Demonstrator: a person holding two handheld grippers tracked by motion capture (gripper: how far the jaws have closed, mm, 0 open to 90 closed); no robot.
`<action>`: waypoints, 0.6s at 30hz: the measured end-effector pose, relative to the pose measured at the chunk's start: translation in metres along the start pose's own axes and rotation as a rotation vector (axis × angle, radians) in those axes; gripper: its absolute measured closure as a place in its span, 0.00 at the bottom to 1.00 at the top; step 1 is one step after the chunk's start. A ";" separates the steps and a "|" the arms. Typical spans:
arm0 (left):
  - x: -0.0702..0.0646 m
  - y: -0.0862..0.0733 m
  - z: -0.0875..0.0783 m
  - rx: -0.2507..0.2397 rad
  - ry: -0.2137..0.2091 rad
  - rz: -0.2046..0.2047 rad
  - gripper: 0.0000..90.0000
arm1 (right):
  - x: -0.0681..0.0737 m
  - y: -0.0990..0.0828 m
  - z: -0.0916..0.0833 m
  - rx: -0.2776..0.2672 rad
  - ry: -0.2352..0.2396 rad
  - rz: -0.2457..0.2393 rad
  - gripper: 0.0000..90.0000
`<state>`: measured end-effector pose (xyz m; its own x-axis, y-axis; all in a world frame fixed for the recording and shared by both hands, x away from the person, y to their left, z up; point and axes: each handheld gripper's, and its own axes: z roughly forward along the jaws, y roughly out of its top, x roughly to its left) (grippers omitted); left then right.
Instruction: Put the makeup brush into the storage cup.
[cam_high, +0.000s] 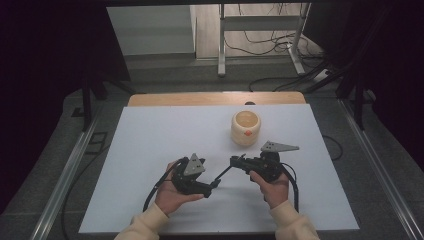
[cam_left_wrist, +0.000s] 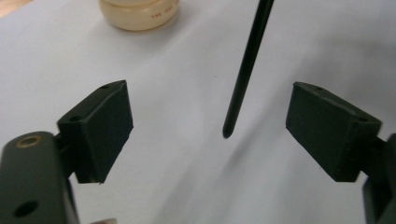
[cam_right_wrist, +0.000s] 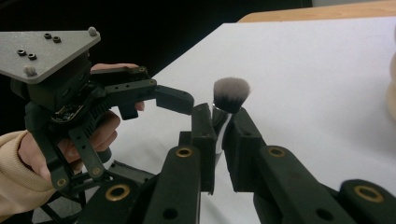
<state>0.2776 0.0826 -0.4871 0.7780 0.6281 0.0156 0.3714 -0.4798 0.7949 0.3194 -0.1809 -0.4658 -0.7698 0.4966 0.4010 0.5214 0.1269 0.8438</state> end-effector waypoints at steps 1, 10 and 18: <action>0.001 0.000 -0.001 0.000 0.006 -0.012 0.15 | 0.000 0.000 -0.001 -0.003 0.000 0.002 0.91; 0.009 -0.007 -0.014 0.002 0.015 -0.042 0.10 | -0.003 0.002 -0.007 -0.017 -0.011 -0.001 0.91; 0.020 -0.019 -0.031 0.001 0.050 -0.070 0.10 | -0.003 0.004 -0.010 -0.027 -0.013 -0.007 0.91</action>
<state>0.2706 0.1229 -0.4831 0.7239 0.6899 -0.0099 0.4244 -0.4339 0.7947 0.3201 -0.1903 -0.4606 -0.7682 0.5072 0.3908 0.5059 0.1067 0.8560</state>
